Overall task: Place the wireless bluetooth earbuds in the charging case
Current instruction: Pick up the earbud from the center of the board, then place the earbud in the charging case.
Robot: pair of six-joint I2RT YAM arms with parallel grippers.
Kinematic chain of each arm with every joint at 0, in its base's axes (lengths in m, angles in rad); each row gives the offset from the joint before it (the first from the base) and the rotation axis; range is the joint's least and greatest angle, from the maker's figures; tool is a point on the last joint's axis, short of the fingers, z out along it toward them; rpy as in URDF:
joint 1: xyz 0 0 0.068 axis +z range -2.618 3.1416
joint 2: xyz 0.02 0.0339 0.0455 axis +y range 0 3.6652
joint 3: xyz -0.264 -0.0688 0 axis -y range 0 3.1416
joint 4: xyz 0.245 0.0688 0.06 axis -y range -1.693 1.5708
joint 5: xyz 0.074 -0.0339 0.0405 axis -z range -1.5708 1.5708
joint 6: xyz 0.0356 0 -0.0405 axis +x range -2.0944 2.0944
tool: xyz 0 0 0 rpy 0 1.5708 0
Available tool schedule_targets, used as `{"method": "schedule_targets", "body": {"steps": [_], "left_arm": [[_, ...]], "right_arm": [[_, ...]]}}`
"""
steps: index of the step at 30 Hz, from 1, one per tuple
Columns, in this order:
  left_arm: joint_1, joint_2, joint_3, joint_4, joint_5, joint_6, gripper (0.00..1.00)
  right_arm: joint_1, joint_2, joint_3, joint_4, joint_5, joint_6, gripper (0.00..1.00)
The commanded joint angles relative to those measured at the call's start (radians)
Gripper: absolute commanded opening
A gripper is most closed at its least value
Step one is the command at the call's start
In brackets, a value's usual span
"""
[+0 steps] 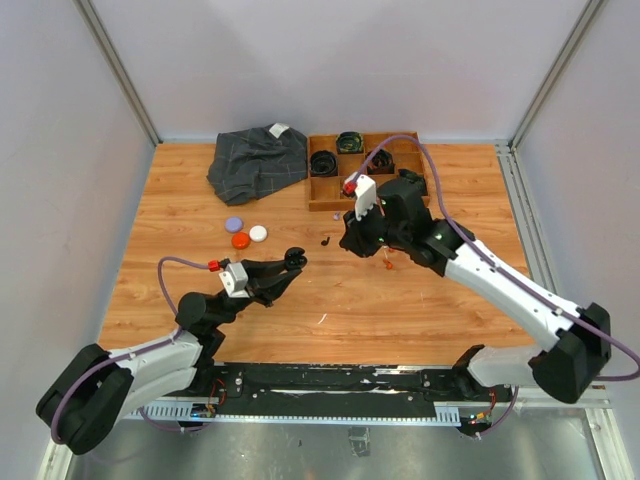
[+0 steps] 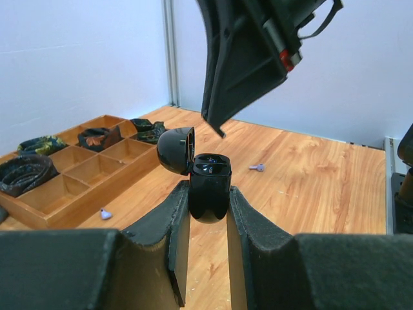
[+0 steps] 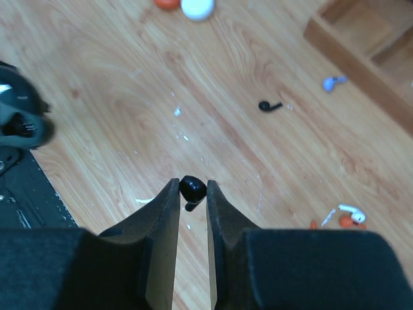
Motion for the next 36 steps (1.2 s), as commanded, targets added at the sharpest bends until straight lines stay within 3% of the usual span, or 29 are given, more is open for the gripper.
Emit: {"method": "schedule_targets", "body": {"steps": [1, 6, 15, 29, 36], "left_arm": [[0.007, 0.041, -0.034, 0.122, 0.021, -0.001, 0.0], [0.007, 0.06, -0.031, 0.227, 0.047, -0.058, 0.0], [0.007, 0.051, -0.014, 0.237, 0.063, -0.068, 0.0], [0.007, 0.152, 0.032, 0.38, 0.097, -0.204, 0.0], [0.007, 0.157, 0.046, 0.404, 0.127, -0.243, 0.0]], "right_arm": [[0.004, -0.116, -0.066, 0.182, -0.084, -0.056, 0.17], [0.004, -0.199, -0.126, 0.309, -0.192, -0.071, 0.18], [0.032, -0.236, -0.223, 0.553, -0.338, -0.06, 0.18], [0.118, -0.246, -0.258, 0.672, -0.433, -0.118, 0.19], [0.164, -0.231, -0.278, 0.673, -0.408, -0.171, 0.2]]}}
